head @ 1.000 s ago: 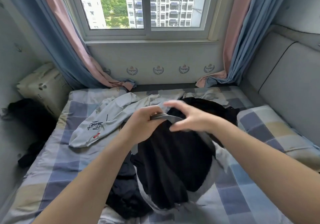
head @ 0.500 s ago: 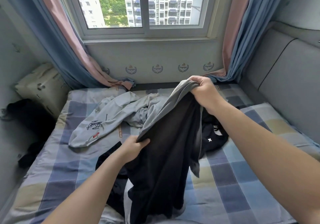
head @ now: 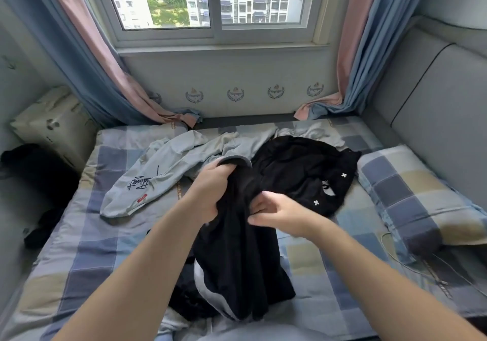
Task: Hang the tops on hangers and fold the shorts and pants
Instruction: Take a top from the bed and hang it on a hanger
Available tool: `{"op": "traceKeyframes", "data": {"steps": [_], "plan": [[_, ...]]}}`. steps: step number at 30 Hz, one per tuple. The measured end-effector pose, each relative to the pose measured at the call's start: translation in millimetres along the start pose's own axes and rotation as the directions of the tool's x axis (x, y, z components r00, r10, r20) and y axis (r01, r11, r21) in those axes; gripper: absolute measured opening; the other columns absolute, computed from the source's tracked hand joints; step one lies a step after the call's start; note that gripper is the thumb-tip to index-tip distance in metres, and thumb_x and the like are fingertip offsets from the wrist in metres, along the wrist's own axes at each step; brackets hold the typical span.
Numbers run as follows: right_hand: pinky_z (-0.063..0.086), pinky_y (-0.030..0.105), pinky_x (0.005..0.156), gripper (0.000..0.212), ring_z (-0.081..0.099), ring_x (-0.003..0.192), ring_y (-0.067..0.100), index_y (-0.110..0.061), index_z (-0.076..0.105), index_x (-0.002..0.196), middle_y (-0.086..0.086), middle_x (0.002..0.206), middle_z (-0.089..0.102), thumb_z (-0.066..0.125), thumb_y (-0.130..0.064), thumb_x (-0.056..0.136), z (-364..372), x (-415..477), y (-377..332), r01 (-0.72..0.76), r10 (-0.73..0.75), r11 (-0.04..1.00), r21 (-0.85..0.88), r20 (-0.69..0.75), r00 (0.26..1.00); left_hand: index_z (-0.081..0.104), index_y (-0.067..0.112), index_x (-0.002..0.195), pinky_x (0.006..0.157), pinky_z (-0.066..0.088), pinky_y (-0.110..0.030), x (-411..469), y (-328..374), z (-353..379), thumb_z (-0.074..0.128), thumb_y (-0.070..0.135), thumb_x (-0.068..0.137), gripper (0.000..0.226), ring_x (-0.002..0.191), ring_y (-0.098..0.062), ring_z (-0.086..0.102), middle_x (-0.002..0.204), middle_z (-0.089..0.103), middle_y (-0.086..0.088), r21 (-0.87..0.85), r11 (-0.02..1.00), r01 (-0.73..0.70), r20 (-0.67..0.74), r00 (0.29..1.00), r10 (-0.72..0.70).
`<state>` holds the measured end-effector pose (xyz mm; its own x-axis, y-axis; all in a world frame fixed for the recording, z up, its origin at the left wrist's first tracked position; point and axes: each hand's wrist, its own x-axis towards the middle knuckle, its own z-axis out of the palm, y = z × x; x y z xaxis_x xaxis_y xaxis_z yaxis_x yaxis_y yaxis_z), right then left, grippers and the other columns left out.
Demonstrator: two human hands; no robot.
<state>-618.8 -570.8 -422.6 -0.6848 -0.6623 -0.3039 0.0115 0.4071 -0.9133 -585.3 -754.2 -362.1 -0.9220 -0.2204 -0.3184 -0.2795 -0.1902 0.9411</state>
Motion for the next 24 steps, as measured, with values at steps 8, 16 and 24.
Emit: {"op": "traceKeyframes", "data": {"steps": [8,16,24], "plan": [[0.051,0.033,0.087,0.027,0.066,0.105,0.022,-0.018,0.069,0.114,0.0,0.109,0.072,0.059,-0.038,0.097,47,10,43,-0.219,0.159,0.963,-0.155,-0.327,0.932,0.072,0.016,0.101,0.056,0.058,-0.027,-4,27,10,0.048,0.017,0.105,0.024,0.074,-0.018,0.076,0.088,0.078,-0.007,-0.223,0.975,-0.018,0.018,1.0,0.022],[0.037,0.024,0.057,0.035,0.048,0.064,0.011,-0.016,0.059,0.064,-0.007,0.064,0.056,0.059,-0.018,0.099,-3,7,39,-0.112,0.121,0.993,0.046,-0.376,0.918,0.062,0.021,0.102,0.067,0.046,-0.025,0,10,-34,0.059,0.034,0.1,0.013,0.08,-0.008,0.063,0.094,0.064,0.005,0.198,0.979,0.048,0.028,0.998,-0.054],[0.054,0.029,0.057,0.024,0.065,0.069,0.017,-0.01,0.066,0.087,0.007,0.076,0.063,0.048,-0.011,0.102,-8,15,-25,0.08,0.123,0.881,0.467,-0.388,0.913,0.071,0.025,0.113,0.087,0.056,-0.028,-23,-59,-1,0.075,0.05,0.081,0.041,0.102,-0.012,0.071,0.11,0.075,0.006,0.645,0.765,0.007,0.33,0.9,-0.287]]}}
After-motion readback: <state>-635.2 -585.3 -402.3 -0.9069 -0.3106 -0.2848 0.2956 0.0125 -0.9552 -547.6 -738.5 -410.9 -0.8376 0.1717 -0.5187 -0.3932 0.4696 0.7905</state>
